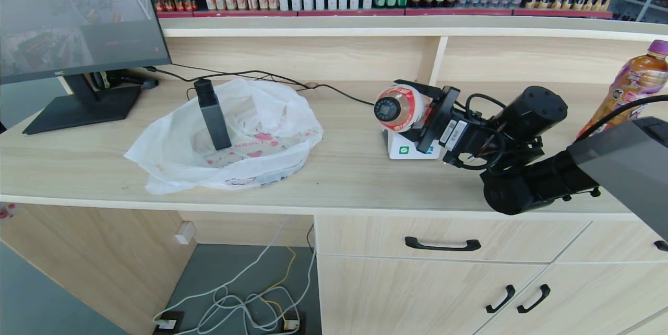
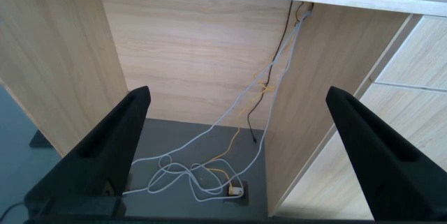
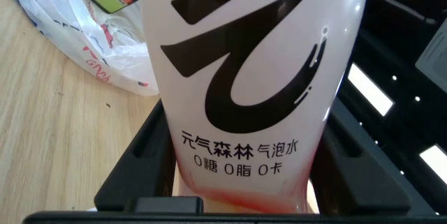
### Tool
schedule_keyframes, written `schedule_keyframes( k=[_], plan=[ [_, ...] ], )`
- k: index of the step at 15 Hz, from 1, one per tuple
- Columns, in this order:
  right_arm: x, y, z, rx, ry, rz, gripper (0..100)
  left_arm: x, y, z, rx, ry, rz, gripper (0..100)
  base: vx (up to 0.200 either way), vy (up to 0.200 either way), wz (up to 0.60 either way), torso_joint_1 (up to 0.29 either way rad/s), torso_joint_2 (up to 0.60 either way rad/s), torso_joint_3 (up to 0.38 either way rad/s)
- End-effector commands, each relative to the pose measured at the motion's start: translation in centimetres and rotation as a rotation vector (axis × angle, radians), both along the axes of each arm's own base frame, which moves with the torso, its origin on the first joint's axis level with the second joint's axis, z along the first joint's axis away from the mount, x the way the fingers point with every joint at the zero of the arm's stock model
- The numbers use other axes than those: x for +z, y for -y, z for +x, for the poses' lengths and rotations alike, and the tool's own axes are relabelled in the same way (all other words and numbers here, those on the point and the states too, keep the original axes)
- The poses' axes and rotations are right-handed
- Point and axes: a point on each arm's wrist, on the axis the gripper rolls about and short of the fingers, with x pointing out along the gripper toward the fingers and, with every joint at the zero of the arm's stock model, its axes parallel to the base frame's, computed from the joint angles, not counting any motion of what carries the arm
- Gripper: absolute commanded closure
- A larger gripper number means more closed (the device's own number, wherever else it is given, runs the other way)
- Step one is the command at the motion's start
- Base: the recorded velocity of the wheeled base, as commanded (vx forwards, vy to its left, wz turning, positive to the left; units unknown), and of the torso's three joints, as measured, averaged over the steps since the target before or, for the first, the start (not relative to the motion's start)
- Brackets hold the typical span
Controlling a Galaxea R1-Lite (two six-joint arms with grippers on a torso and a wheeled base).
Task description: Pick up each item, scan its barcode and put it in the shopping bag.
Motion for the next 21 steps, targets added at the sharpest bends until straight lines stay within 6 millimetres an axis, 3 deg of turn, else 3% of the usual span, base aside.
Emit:
schedule_keyframes(
  k=[1, 3, 9, 12, 13, 16, 19, 21],
  plan=[
    [0.7, 0.0, -0.4, 0.005, 0.015, 0.004, 100, 0.0, 0.0, 0.0, -0.001, 0.000, 0.000, 0, 0.000, 0.000, 0.00, 0.000, 0.00, 0.000],
    [2.6, -0.5, -2.2, 0.024, 0.040, 0.018, 100, 0.0, 0.0, 0.0, -0.001, 0.000, 0.000, 0, 0.000, 0.000, 0.00, 0.000, 0.00, 0.000],
    [3.8, 0.6, -6.3, -0.015, -0.090, 0.138, 100, 0.0, 0.0, 0.0, -0.001, 0.000, 0.000, 0, 0.000, 0.000, 0.00, 0.000, 0.00, 0.000],
    [5.7, 1.4, -9.5, -0.024, -0.136, 0.206, 100, 0.0, 0.0, 0.0, -0.001, 0.000, 0.000, 0, 0.000, 0.000, 0.00, 0.000, 0.00, 0.000],
    [6.0, 1.8, -11.3, -0.038, -0.193, 0.252, 100, 0.0, 0.0, 0.0, -0.001, 0.000, 0.000, 0, 0.000, 0.000, 0.00, 0.000, 0.00, 0.000],
    [1.8, 2.8, -14.8, -0.051, -0.502, 0.269, 100, 0.0, 0.0, 0.0, -0.001, 0.000, 0.000, 0, 0.000, 0.000, 0.00, 0.000, 0.00, 0.000],
    [1.2, 2.7, -17.1, -0.023, -0.635, 0.325, 100, 0.0, 0.0, 0.0, -0.001, 0.000, 0.000, 0, 0.000, 0.000, 0.00, 0.000, 0.00, 0.000],
    [1.3, 2.3, -18.0, -0.007, -0.790, 0.462, 100, 0.0, 0.0, 0.0, -0.001, 0.000, 0.000, 0, 0.000, 0.000, 0.00, 0.000, 0.00, 0.000]
  ],
)
